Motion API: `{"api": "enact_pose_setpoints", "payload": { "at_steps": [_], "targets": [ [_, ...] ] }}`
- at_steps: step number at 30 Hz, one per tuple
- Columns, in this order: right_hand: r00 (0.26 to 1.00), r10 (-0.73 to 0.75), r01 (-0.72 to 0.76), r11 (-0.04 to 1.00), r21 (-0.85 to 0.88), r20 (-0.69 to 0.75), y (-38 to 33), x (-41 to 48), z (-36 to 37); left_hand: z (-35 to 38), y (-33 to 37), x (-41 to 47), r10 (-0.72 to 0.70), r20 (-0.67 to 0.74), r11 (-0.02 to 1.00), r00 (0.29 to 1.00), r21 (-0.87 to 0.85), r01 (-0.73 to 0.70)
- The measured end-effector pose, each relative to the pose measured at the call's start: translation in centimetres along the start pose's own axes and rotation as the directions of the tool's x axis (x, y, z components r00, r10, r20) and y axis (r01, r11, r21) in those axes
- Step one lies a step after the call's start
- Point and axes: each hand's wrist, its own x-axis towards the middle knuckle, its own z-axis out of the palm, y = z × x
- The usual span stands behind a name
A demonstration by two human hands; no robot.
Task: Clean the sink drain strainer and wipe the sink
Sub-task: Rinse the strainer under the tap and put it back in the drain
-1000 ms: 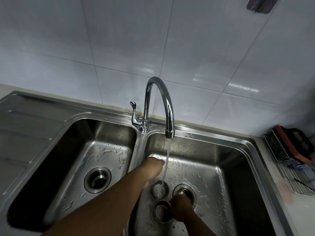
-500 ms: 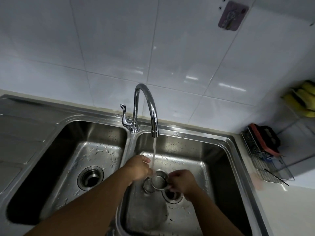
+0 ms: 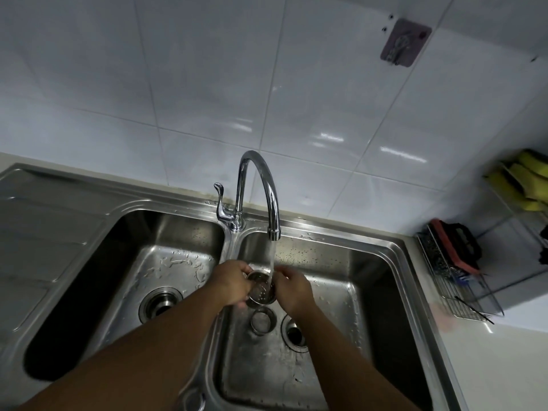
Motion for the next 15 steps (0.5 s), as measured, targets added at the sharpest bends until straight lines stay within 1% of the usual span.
{"api": "enact_pose_setpoints", "payload": {
  "at_steps": [2,3,4,6,8,10,11,13,15],
  "targets": [
    [0.991,-0.130,0.131,0.981,-0.142,0.015,-0.4,-0.2,0.2,0.0,0.1,-0.1,0.009,-0.016,1.000,1.000,-0.011,-0.009],
    [0.981,-0.189,0.192,0.954,-0.230,0.033,-0.5,-0.3,0.1,0.0,0.0,-0.2,0.007,-0.019,1.000,1.000,-0.020,-0.008],
    [0.974,-0.219,0.225,0.921,-0.318,0.056,-0.4,-0.4,0.0,-0.1,0.0,-0.3,0.003,-0.019,0.999,1.000,-0.032,-0.004],
    [0.964,-0.244,0.264,0.823,-0.503,0.108,-0.3,-0.6,-0.3,-0.3,0.0,-0.5,-0.002,-0.014,0.998,1.000,-0.057,0.001],
    [0.944,-0.292,0.323,0.713,-0.622,0.156,-0.4,-0.8,-0.7,-0.5,0.1,-0.8,0.001,-0.001,0.996,1.000,-0.089,-0.001],
    [0.909,-0.359,0.403,0.640,-0.654,0.210,-0.6,-1.1,-1.0,-0.7,0.3,-1.0,0.000,0.011,0.990,1.000,-0.139,0.002],
    [0.891,-0.386,0.441,0.619,-0.649,0.238,-0.7,-1.2,-1.3,-0.8,0.4,-1.1,-0.004,0.018,0.986,1.000,-0.166,0.007],
    [0.865,-0.417,0.496,0.622,-0.606,0.281,-0.6,-1.6,-1.7,-0.9,0.5,-1.3,-0.009,0.042,0.975,0.999,-0.220,0.018],
    [0.859,-0.409,0.512,0.658,-0.552,0.309,-0.5,-1.9,-2.1,-0.8,0.5,-1.5,-0.005,0.064,0.963,0.998,-0.268,0.022]
  ]
}}
